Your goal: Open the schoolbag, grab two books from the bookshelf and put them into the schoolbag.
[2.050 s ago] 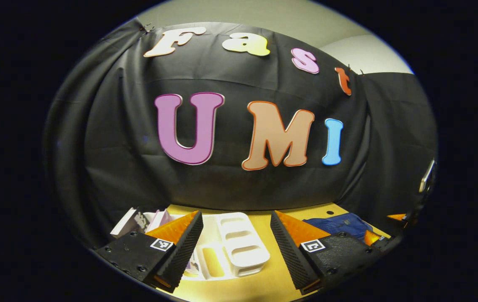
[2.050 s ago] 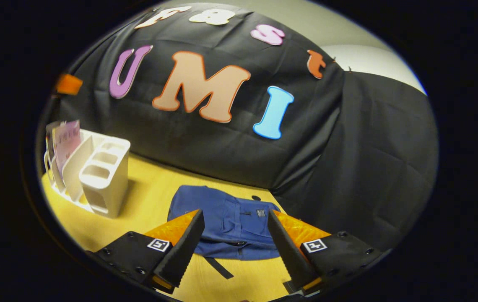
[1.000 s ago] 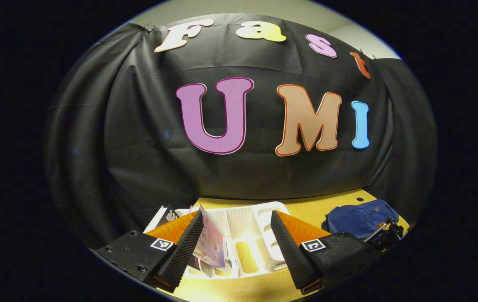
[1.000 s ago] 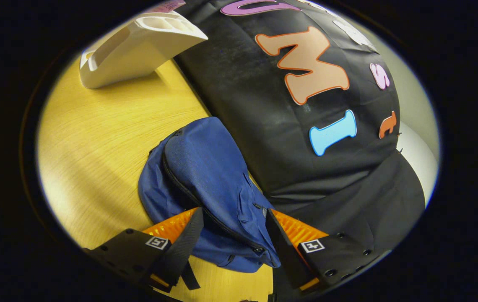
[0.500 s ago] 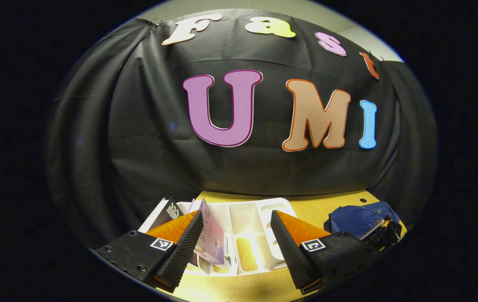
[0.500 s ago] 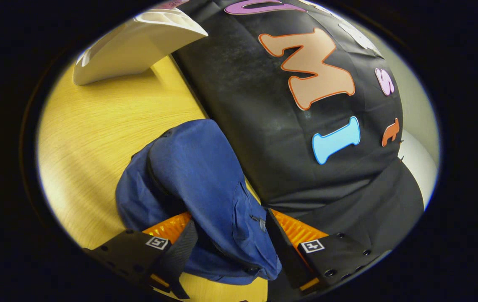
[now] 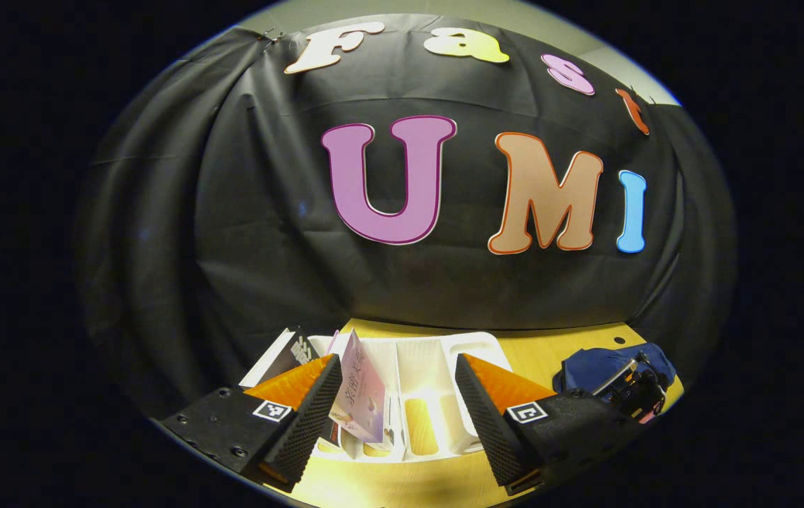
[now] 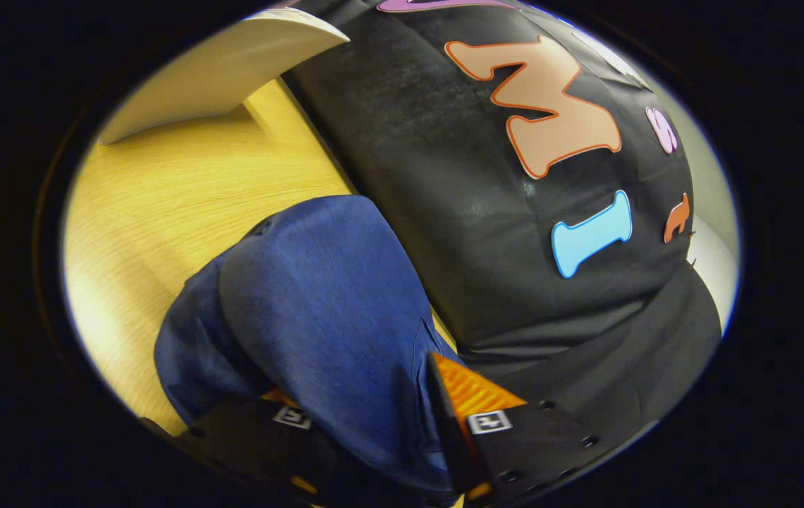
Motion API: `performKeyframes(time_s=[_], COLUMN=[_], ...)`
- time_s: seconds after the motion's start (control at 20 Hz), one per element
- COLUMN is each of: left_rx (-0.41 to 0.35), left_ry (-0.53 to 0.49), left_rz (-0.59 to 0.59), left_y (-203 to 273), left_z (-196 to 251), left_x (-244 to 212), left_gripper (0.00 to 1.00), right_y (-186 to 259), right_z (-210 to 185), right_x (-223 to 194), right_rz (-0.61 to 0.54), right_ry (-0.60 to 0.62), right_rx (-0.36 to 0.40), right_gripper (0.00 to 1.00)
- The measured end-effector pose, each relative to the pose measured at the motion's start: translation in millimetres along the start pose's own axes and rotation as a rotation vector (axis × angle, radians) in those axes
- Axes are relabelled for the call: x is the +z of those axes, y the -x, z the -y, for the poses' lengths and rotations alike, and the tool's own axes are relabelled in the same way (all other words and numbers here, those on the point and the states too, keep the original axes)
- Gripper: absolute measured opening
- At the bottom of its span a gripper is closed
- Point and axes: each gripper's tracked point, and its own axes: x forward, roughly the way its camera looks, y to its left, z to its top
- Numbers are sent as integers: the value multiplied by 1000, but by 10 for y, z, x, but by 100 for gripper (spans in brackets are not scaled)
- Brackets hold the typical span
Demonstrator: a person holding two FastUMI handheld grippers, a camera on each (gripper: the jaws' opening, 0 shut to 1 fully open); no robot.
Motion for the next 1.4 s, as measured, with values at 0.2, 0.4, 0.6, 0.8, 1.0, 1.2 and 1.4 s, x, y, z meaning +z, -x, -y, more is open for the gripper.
performKeyframes(time_s=[0.2, 0.4, 0.6, 0.8, 1.0, 1.2, 1.4], left_rx=[25, 38, 37, 59, 40, 28, 11], left_ry=[-26, -69, -89, -114, -98, -86, -43], left_rz=[3, -11, -44, -66, -120, -220, -356], left_y=[-28, -106, -212, -373, -565, -779, -967], left_z=[-70, -128, -162, -301, -398, -560, -738], left_x=[73, 85, 70, 64, -48, -274, -551], left_gripper=[95, 94, 94, 96, 96, 96, 97], right_y=[-30, -72, -18, 61, 197, 336, 495], right_z=[47, 41, 165, 431, 705, 932, 1035], right_x=[-9, -63, -4, 24, 66, 59, 57], right_rz=[-8, -42, -42, -19, -9, -14, -24], right_ry=[45, -29, -108, -181, -275, -341, -381], right_rx=[-18, 32, 51, 23, 6, -8, -5], right_gripper=[18, 11, 7, 7, 7, 7, 7])
